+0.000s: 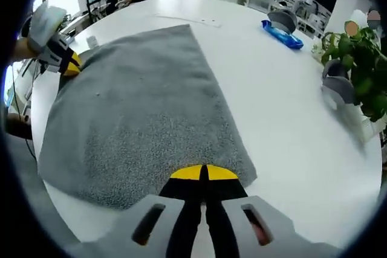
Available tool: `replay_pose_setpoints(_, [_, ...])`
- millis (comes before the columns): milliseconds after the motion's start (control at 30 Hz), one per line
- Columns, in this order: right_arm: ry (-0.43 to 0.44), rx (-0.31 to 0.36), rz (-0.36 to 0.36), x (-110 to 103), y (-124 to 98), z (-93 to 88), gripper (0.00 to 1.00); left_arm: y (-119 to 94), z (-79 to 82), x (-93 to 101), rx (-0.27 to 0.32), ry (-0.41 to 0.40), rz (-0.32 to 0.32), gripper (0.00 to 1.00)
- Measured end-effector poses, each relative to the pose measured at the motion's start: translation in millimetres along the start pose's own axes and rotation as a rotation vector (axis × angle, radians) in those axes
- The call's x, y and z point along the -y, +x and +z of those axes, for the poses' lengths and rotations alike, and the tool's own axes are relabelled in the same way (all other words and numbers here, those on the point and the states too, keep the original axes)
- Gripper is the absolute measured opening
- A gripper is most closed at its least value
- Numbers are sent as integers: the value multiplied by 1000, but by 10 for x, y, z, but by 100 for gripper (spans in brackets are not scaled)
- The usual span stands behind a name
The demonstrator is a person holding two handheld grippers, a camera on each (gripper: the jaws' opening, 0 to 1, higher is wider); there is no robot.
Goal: Fold the towel on the table until its edges align and the towel forms a compact rectangular stack.
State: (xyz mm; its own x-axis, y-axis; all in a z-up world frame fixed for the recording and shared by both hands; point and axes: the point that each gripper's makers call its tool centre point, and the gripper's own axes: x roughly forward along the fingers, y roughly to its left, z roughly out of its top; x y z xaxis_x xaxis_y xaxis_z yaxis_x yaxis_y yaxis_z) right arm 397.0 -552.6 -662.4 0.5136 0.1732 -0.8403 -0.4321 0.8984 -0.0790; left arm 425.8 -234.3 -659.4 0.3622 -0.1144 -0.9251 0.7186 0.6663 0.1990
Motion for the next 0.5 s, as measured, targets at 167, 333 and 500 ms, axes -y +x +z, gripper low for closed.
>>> replay_pose_setpoints(167, [16, 7, 3, -18, -20, -29, 0, 14, 22, -25, -15, 28, 8, 6])
replay_pose_setpoints(333, [30, 18, 3, -33, -34, -46, 0, 28, 36, -53, -15, 28, 1, 6])
replay_pose_setpoints(500, [34, 19, 7, -49, -45, -59, 0, 39, 55, -66, -18, 31, -2, 6])
